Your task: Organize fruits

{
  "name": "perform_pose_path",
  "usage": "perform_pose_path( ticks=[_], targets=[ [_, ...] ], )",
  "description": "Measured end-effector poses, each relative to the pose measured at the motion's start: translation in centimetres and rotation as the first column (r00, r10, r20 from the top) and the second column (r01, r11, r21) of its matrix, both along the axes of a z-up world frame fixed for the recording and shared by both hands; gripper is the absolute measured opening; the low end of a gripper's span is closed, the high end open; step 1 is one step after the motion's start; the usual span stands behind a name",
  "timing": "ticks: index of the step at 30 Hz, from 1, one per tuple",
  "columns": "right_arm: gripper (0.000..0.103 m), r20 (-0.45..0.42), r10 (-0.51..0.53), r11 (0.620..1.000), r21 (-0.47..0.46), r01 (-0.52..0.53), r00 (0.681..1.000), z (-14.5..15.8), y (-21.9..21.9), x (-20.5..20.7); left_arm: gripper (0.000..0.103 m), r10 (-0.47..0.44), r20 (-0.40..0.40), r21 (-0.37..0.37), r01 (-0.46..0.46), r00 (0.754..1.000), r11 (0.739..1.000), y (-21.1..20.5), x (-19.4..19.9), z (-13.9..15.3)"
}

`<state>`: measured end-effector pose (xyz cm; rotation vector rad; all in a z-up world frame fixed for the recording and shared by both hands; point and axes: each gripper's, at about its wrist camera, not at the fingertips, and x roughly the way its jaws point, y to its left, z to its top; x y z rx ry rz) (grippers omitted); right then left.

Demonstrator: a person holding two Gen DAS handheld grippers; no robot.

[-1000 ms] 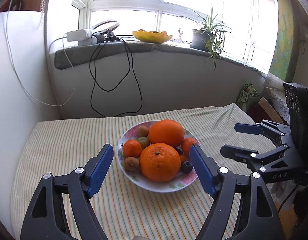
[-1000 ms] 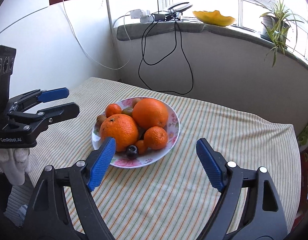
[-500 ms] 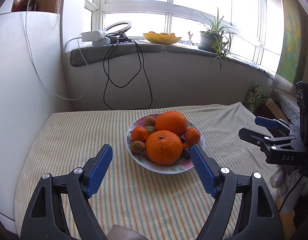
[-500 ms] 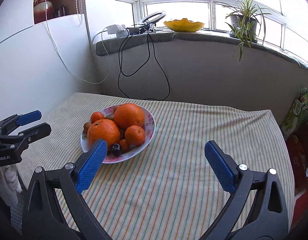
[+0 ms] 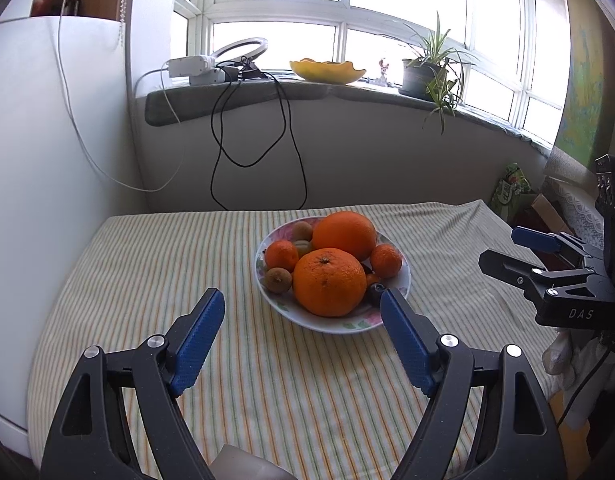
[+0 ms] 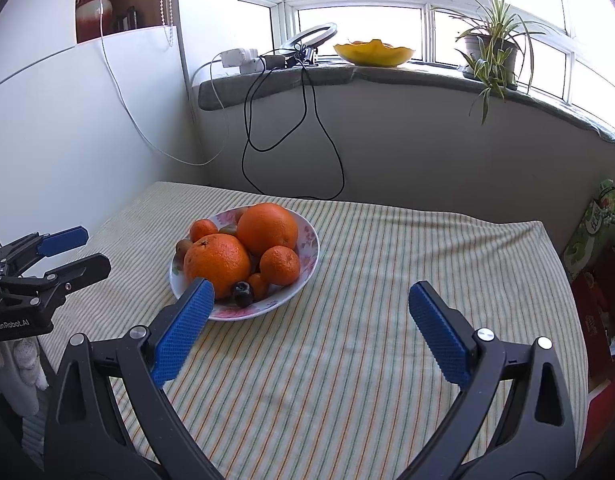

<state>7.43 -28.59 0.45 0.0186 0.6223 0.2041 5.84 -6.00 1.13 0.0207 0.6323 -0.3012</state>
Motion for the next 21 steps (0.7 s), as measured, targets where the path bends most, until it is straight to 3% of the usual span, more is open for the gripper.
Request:
perform_pose_path(
  ticks=[21],
  targets=[
    [0.1,-0.002,-0.003,1.0,0.009,0.003,1.0,0.03,-0.05,-0.23,0.08,-0.002,0.005,0.0,0.002,1.0,1.0,-0.3,-0.26,0.18]
  ],
)
